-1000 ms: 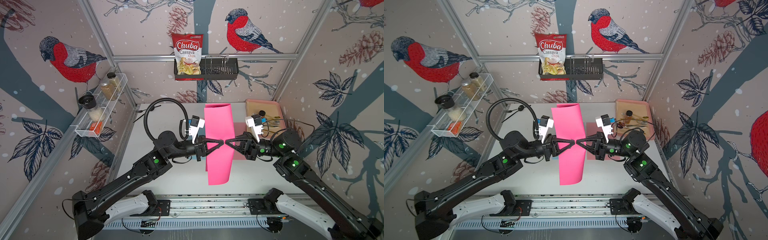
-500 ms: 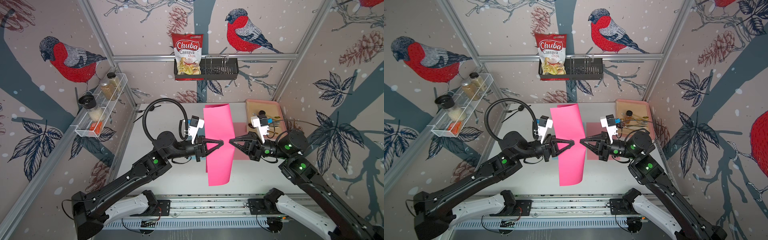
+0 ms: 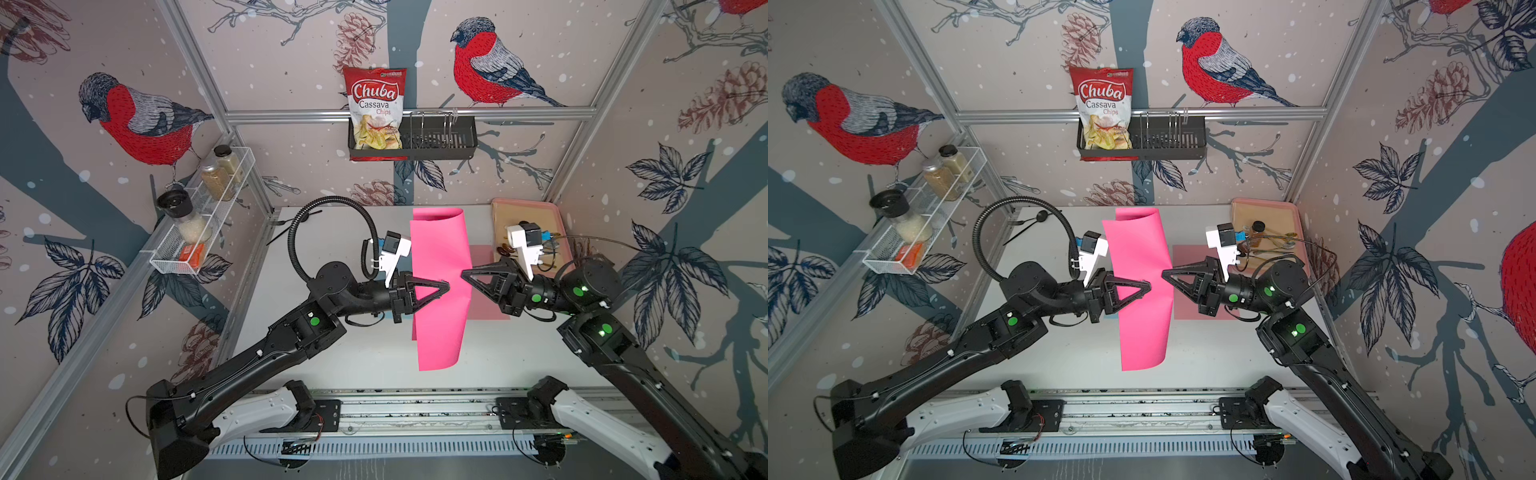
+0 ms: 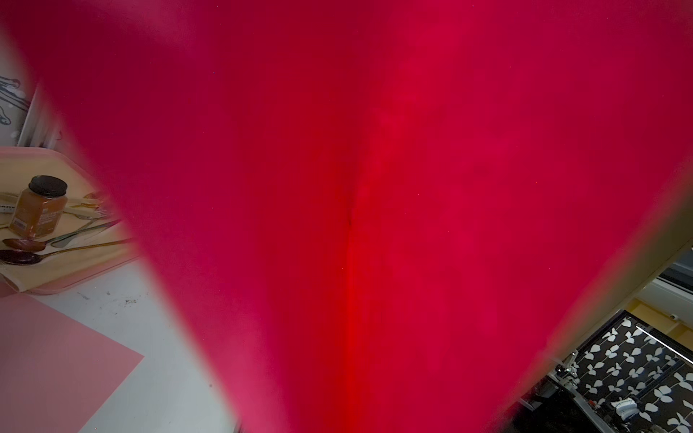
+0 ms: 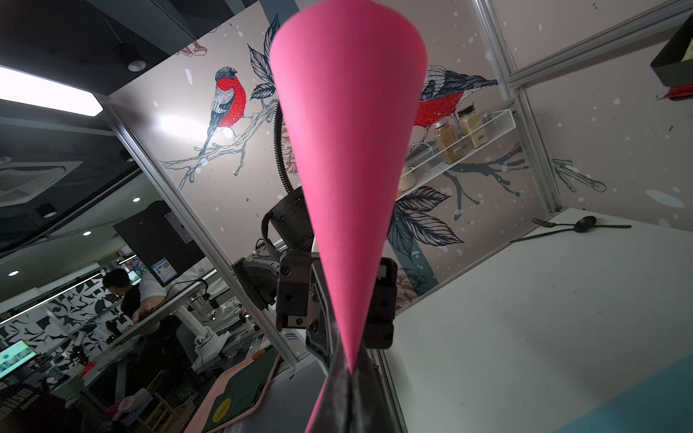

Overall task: Fold the rectangular paper in half along the long edge
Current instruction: Fold the paper.

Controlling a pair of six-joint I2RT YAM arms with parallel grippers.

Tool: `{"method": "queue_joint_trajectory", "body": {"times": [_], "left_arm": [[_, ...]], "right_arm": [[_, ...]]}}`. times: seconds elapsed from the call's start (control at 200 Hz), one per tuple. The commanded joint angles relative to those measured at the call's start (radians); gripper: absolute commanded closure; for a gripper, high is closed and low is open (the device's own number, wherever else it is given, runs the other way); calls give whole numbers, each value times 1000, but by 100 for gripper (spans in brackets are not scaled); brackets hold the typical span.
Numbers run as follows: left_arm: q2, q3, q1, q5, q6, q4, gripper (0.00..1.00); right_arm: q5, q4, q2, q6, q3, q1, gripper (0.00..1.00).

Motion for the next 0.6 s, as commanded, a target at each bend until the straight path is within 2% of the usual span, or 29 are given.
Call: {"method": "queue_joint_trajectory", "body": {"times": [0.0, 0.035, 0.075, 0.155, 0.205, 0.325, 0.46, 0.505, 0.555, 0.595], "left_arm": [[-7, -4, -1, 18, 2, 42, 100], [-7, -6, -1, 19, 2, 42, 100], [-8, -7, -1, 20, 1, 45, 100], [-10, -11, -1, 22, -2, 46, 100], [-13, -14, -1, 21, -2, 45, 100], [-18, -17, -1, 21, -3, 45, 100], [-17, -20, -2, 25, -4, 49, 100], [-17, -20, -3, 27, -4, 51, 100], [-18, -22, -4, 27, -5, 51, 100], [-18, -23, -4, 27, -5, 54, 100]], "right_arm": [[20, 89, 1, 20, 6, -5, 92], [34, 88, 2, 21, 8, -9, 87], [36, 93, 4, 25, 9, -15, 87], [32, 110, 8, 34, 8, -22, 98], [28, 130, 7, 43, 5, -25, 100], [40, 140, 13, 55, 12, -34, 89], [27, 183, 21, 74, 9, -39, 97], [28, 191, 23, 79, 12, -40, 95], [35, 189, 29, 80, 19, -41, 87], [33, 192, 35, 81, 22, -42, 86]]}}
